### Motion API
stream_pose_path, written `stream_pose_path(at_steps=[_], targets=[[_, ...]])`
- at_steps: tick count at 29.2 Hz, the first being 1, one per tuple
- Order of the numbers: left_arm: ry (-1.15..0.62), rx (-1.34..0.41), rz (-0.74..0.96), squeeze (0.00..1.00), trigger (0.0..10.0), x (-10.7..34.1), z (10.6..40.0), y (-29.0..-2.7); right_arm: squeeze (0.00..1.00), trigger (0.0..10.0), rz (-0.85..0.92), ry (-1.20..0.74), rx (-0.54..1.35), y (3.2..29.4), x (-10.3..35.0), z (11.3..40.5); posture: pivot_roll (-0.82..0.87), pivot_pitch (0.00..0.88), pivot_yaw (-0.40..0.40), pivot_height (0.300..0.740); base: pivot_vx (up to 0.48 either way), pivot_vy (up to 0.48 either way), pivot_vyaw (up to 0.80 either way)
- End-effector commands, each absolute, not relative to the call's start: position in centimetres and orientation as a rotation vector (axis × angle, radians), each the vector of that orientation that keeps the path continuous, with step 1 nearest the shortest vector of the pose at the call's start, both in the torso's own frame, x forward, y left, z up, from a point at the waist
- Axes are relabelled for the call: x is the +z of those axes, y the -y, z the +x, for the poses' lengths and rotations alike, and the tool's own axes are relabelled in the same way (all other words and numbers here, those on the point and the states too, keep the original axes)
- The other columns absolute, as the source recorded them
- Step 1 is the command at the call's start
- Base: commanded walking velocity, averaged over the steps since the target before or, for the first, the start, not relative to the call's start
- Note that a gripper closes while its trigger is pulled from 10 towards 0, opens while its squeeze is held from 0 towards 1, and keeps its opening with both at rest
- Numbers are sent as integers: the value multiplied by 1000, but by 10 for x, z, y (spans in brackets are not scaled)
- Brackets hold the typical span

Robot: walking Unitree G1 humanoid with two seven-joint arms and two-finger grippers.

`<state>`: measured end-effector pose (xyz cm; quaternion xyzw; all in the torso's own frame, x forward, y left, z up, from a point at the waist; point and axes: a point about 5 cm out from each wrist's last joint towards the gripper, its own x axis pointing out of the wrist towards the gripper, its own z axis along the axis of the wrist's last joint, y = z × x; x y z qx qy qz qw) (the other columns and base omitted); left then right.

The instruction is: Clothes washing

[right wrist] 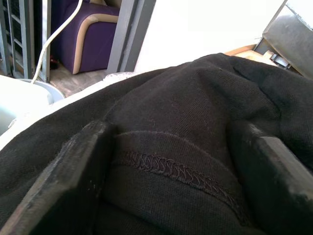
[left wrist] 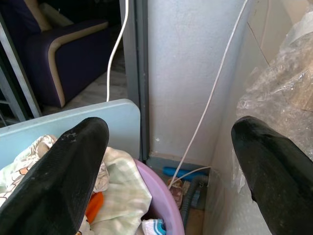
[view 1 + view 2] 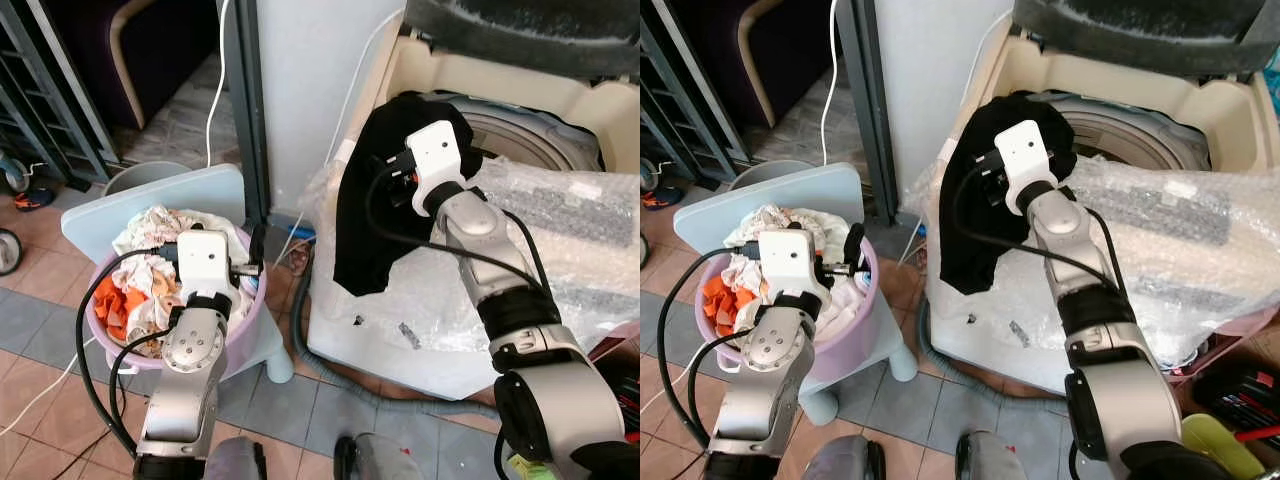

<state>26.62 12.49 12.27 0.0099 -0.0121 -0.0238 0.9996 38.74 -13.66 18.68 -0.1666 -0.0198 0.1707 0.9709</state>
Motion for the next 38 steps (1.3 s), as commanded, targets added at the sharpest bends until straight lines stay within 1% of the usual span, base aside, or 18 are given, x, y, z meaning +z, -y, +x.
stream_pose_path(at_steps=[1,6,8,12,13,14,15,16,17,21,23,24,26,27,31,36,37,38], targets=[[15,-41,34,0,10000,122,264,-125,0,0,-326,-119,293,152,161,388,73,135,-48,740,0,0,0],[8,-45,30,0,10000,121,264,-124,0,0,-196,-230,31,199,164,396,70,136,-50,740,0,0,0],[8,-46,30,0,10000,121,264,-124,0,0,-195,-233,22,201,164,397,70,136,-50,740,0,0,0],[5,-48,32,0,10000,121,265,-123,0,0,-133,-218,-111,232,186,401,66,134,-49,740,0,0,0],[5,-48,33,0,10000,121,265,-123,0,0,-115,-145,-199,247,205,403,66,132,-49,740,0,0,0],[5,-48,33,0,10000,121,265,-123,0,0,-115,-145,-199,247,205,403,66,132,-49,740,0,0,0],[4,-42,40,0,10000,120,265,-124,0,0,-142,5,-333,270,241,402,67,128,-49,740,0,0,0],[4,-42,40,0,10000,120,265,-124,0,0,-142,5,-333,270,241,402,67,128,-49,740,0,0,0],[3,-36,44,0,10000,120,266,-124,0,0,-169,109,-415,283,266,399,67,126,-50,740,0,0,0],[4,-29,46,0,10000,120,266,-125,0,0,-170,205,-463,292,286,395,67,122,-52,740,0,0,0],[4,-14,51,0,10000,120,266,-126,0,0,-197,240,-393,285,288,396,68,121,-52,740,0,0,0],[3,-6,51,0,10000,120,266,-127,0,10000,-280,233,-329,275,282,399,68,120,-52,740,0,0,0],[3,-3,52,0,10000,120,266,-127,0,10000,-301,228,-310,273,279,399,68,120,-52,740,0,0,0],[-7,13,56,0,10000,119,266,-129,1000,10000,-287,237,-226,262,271,401,64,119,-48,740,0,0,0],[-10,15,67,0,10000,118,268,-130,1000,10000,-388,317,48,219,248,396,46,135,-41,740,0,0,0],[-4,14,66,0,10000,120,269,-130,1000,10000,-390,388,341,183,235,379,44,119,-44,740,0,0,0],[-1,14,65,0,10000,120,269,-129,1000,10000,-409,417,488,170,232,367,45,120,-45,740,0,0,0],[-1,14,65,0,10000,120,269,-129,1000,10000,-409,417,488,170,232,367,45,120,-45,740,0,0,0]])
